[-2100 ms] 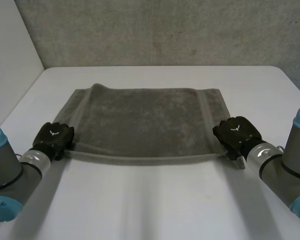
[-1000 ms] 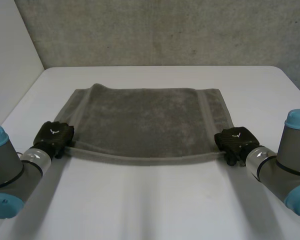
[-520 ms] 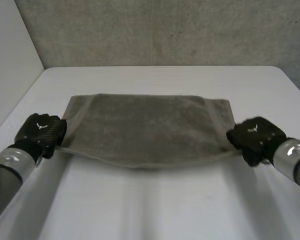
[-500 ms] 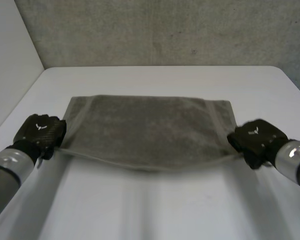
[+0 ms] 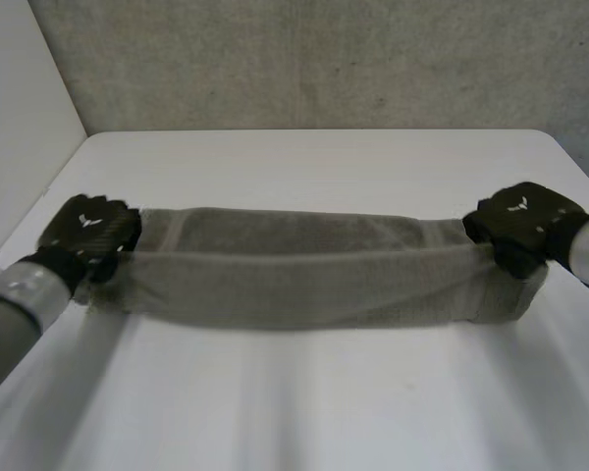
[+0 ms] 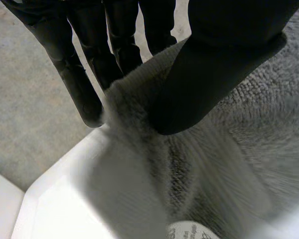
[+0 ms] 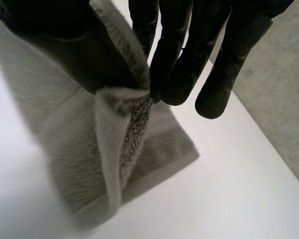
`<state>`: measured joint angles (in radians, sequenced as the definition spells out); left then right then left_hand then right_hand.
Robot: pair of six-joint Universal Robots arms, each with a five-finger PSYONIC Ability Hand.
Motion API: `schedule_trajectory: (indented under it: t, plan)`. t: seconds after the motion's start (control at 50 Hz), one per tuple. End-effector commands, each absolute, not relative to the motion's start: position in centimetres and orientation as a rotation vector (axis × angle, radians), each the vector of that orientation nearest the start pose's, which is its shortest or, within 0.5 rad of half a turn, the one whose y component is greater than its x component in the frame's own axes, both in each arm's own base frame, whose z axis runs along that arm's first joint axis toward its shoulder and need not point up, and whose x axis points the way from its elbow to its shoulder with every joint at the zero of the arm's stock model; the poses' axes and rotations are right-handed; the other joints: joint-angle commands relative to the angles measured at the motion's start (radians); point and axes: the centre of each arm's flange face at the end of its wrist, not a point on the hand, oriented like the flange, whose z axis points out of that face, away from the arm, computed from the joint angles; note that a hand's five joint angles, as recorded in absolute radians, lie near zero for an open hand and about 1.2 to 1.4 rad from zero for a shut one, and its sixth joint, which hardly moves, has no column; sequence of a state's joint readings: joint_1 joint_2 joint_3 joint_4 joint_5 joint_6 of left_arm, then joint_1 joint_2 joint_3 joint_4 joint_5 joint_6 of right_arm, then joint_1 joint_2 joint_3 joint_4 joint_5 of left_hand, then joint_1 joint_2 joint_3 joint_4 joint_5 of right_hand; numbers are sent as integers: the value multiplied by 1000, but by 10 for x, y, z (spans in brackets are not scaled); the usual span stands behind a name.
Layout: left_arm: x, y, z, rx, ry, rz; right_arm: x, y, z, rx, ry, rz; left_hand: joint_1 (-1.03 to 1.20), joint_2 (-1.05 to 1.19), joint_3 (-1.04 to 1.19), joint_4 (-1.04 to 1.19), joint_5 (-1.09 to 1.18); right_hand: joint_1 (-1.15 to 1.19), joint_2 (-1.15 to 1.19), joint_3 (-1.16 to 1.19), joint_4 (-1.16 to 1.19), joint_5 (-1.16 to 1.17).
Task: Fold the towel.
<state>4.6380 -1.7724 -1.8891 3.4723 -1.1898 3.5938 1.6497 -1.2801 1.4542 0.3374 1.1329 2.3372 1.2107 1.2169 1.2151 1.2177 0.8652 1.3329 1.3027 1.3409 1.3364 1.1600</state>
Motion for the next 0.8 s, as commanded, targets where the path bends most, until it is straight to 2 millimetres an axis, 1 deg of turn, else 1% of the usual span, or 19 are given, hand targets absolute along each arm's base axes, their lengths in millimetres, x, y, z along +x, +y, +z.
schedule_trajectory:
  t: [0.02, 0.06, 0.12, 0.16, 0.18, 0.22, 0.28, 0.36, 0.38, 0.4, 0.42, 0.44, 0.46, 0.48, 0.58, 0.66, 0.7, 0.72, 0.8]
  plan:
    - [-205, -345, 158, 945, 2186, -2046, 223, -346, 205, -1497, 2237, -1811, 186, 179, 181, 179, 357, 63, 94, 55, 60, 62]
    - [-218, -370, 146, 924, 2150, -2062, 235, -367, 189, -1495, 2181, -1954, 186, 179, 181, 179, 357, 63, 94, 55, 60, 62]
    - [-226, -380, 140, 923, 2134, -2073, 239, -376, 183, -1487, 2139, -2040, 186, 179, 181, 179, 357, 63, 94, 55, 60, 62]
    - [-233, -400, 127, 901, 2099, -2084, 251, -389, 174, -1480, 2021, -2216, 186, 179, 181, 179, 357, 63, 94, 55, 60, 62]
    - [-233, -400, 127, 901, 2099, -2084, 251, -389, 174, -1479, 2020, -2216, 186, 179, 181, 179, 357, 63, 94, 55, 60, 62]
    - [-239, -417, 118, 878, 2051, -2113, 263, -398, 165, -1459, 1910, -2354, 186, 179, 181, 179, 357, 63, 94, 55, 60, 62]
    - [-241, -424, 117, 869, 2021, -2137, 265, -403, 162, -1445, 1876, -2407, 186, 179, 181, 179, 357, 63, 94, 55, 60, 62]
    - [-249, -436, 115, 853, 1934, -2222, 267, -413, 144, -1424, 1895, -2437, 186, 179, 181, 179, 357, 63, 94, 55, 60, 62]
    - [-253, -437, 115, 852, 1912, -2248, 267, -414, 136, -1425, 1926, -2423, 186, 179, 181, 179, 357, -157, -126, -165, -160, -158]
    - [-253, -437, 115, 852, 1911, -2249, 267, -414, 136, -1425, 1926, -2423, 186, 179, 181, 179, 357, -159, -129, -167, -162, -160]
    - [-257, -436, 114, 857, 1900, -2260, 266, -415, 129, -1428, 1958, -2413, 125, 119, 121, 118, 296, -964, -934, -972, -967, -965]
    - [-257, -436, 114, 857, 1900, -2260, 265, -415, 123, -1432, 1997, -2410, 124, 118, 120, 117, 295, -1158, -1128, -1166, -1162, -1160]
    - [-261, -435, 113, 862, 1896, -2262, 265, -415, 123, -1432, 1997, -2409, -637, -643, -642, -644, -466, -1158, -1128, -1166, -1162, -1160]
    - [-262, -433, 109, 866, 1902, -2253, 263, -415, 122, -1430, 2033, -2419, -1036, -1042, -1041, -1043, -865, -1158, -1128, -1166, -1162, -1160]
    - [-263, -425, 104, 892, 1913, -2217, 258, -414, 121, -1383, 2119, -2421, -1029, -1036, -1034, -1037, -859, -1158, -1128, -1166, -1162, -1160]
    - [-262, -419, 101, 910, 1923, -2190, 255, -409, 138, -1351, 2108, -2446, -1029, -1036, -1034, -1037, -859, -1158, -1128, -1166, -1162, -1160]
    - [-258, -415, 123, 884, 1906, -2212, 251, -400, 174, -1273, 2062, -2516, -1027, -1033, -1031, -1034, -856, -1158, -1128, -1166, -1162, -1160]
    - [-258, -415, 123, 883, 1906, -2212, 251, -400, 174, -1272, 2061, -2516, -1027, -1033, -1031, -1034, -856, -1158, -1128, -1166, -1162, -1160]
    - [-250, -398, 147, 858, 1918, -2226, 244, -378, 199, -1193, 2082, -2442, -1024, -1030, -1028, -1031, -853, -1158, -1128, -1166, -1162, -1160]
